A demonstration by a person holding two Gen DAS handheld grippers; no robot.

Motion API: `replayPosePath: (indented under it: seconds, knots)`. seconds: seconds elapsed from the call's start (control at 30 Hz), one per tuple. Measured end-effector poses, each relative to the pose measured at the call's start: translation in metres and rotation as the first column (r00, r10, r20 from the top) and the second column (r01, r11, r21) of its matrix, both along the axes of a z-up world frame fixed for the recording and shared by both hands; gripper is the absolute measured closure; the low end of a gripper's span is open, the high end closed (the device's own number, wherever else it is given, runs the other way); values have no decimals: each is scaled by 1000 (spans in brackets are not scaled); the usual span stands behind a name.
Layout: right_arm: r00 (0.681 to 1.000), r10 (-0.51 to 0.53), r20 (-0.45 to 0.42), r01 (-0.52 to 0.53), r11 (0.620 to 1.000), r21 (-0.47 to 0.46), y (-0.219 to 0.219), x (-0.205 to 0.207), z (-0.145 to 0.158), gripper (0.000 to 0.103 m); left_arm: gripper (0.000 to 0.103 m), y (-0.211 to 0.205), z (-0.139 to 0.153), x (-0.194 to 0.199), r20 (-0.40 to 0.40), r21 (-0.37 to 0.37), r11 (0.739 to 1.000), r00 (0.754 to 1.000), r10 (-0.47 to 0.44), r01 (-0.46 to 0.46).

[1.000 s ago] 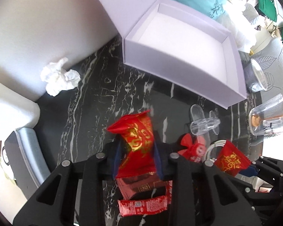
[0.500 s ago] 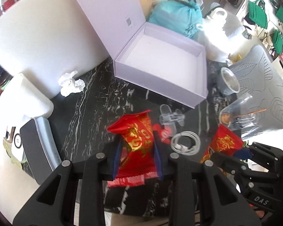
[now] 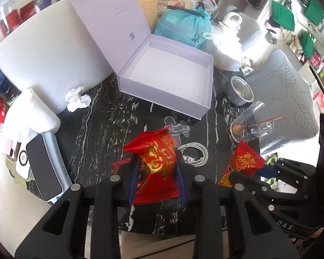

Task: Organize objects
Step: 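Carry both red candies up and over into the lavender box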

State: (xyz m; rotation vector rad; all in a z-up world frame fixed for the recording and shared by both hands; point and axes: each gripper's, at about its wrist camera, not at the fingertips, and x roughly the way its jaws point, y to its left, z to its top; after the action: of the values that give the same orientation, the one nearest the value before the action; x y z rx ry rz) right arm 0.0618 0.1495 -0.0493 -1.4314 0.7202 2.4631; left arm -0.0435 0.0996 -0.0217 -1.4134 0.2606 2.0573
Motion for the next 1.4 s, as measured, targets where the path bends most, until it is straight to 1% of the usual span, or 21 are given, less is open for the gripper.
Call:
replayPosePath:
  seconds: [0.07,0.27,0.47,0.6,0.83,0.93,1.1,1.27,1.4]
  knots:
    - [1000,-24,1,24,1000,1,2,-1,2,71,75,3,-1,-4,6,-5,1000,1000,-25,25]
    - [999,-50,-2,50,999,19,8,-13,6,71,75,15,-3,-16,4,-22,996,996,-91,91]
    - [996,-88,7,88,996,21,20,-28,5,71,75,33,-6,-33,-5,-44,986,987,-161,160]
    - [993,-114,17,114,993,12,31,-36,4,71,75,45,-12,-46,5,-61,979,981,-195,195]
    - [991,-126,36,126,992,3,53,-56,-4,71,75,69,-28,-68,39,-88,967,970,-238,241]
    - [991,-123,49,123,992,3,61,-65,-8,71,75,81,-34,-77,38,-101,961,966,-255,258]
    - [991,-119,67,120,993,0,76,-81,-13,71,75,98,-46,-95,53,-102,955,960,-273,278]
    - [988,-126,84,126,992,3,93,-97,-22,71,75,116,-53,-109,60,-106,943,949,-310,315]
    - [986,-142,87,140,990,20,106,-108,-26,71,75,129,-60,-127,69,-122,940,947,-313,320]
